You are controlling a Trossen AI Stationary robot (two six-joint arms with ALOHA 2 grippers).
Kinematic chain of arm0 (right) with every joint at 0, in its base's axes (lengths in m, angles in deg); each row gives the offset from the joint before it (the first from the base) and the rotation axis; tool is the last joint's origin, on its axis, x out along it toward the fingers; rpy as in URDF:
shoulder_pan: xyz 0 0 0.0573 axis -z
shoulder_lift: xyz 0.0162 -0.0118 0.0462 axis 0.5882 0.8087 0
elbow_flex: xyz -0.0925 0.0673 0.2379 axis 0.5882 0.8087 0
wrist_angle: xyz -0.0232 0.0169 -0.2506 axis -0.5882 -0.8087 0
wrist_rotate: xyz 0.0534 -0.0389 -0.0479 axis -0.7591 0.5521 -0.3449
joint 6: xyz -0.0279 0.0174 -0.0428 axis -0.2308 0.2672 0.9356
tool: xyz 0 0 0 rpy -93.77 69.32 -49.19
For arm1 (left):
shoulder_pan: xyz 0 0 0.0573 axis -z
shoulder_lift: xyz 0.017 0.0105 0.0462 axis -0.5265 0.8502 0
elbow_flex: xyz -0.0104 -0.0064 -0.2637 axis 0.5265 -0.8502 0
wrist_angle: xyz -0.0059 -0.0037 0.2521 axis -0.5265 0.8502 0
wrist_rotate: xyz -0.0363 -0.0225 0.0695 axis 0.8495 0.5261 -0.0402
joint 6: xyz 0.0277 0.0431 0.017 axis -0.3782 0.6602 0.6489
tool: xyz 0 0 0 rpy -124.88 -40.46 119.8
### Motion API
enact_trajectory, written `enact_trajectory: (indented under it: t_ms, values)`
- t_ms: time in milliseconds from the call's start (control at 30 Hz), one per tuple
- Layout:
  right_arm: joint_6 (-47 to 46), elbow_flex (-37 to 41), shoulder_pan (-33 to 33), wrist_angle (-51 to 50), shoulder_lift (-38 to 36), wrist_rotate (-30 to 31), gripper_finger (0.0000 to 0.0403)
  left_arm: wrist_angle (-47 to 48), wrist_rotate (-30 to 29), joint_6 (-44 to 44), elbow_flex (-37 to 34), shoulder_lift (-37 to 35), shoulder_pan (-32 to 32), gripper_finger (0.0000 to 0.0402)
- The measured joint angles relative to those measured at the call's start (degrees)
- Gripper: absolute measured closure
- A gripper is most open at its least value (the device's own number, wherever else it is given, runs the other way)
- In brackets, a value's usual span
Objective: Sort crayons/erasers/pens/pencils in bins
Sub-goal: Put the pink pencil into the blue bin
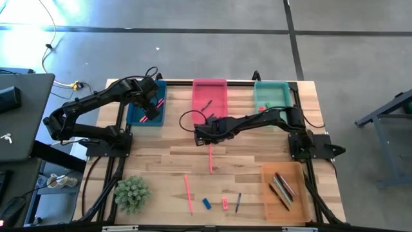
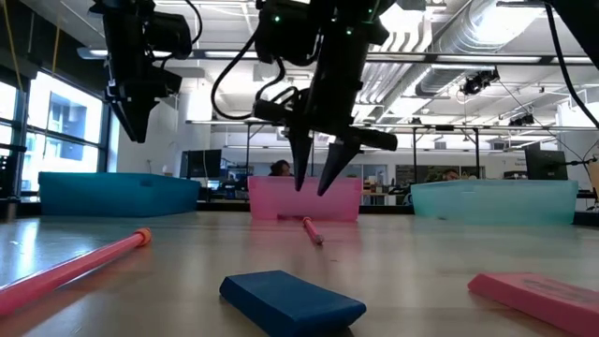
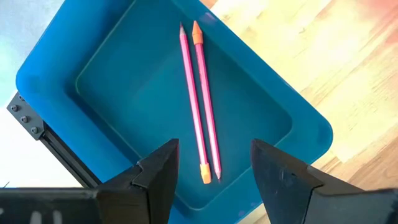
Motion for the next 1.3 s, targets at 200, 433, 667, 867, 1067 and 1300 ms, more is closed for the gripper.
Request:
enact_trajectory:
  t_ms: [200, 433, 667, 867, 1067, 1300]
  values:
    - [-0.3, 2.9, 0.1, 5.0, 0.0, 0.0, 0.0274, -0.1, 0.0, 0.0, 0.0, 0.0, 0.0, 0.0214]
    - [-2.6, 6.1, 0.1, 7.0, 0.0, -0.1, 0.0274, -0.1, 0.0, 0.0, 0.0, 0.0, 0.0, 0.0214]
    - [-2.4, 7.0, 0.1, 9.2, 0.0, 0.1, 0.0274, -0.2, 0.1, 0.0, 0.0, 0.0, 0.0, 0.0214]
    - [-1.3, 7.0, 0.9, 12.0, 0.7, 0.1, 0.0274, -1.1, 0.1, 0.0, 0.0, 0.0, 0.0, 0.0214]
    - [-1.3, 6.7, 0.9, 11.5, 2.6, -2.3, 0.0274, -1.6, 0.2, 0.0, 0.0, 0.0, 0.1, 0.0214]
    - [-0.5, 6.5, 0.8, 10.2, 3.4, -3.1, 0.0276, -1.7, 1.3, 0.0, 0.0, 0.0, 0.1, 0.0214]
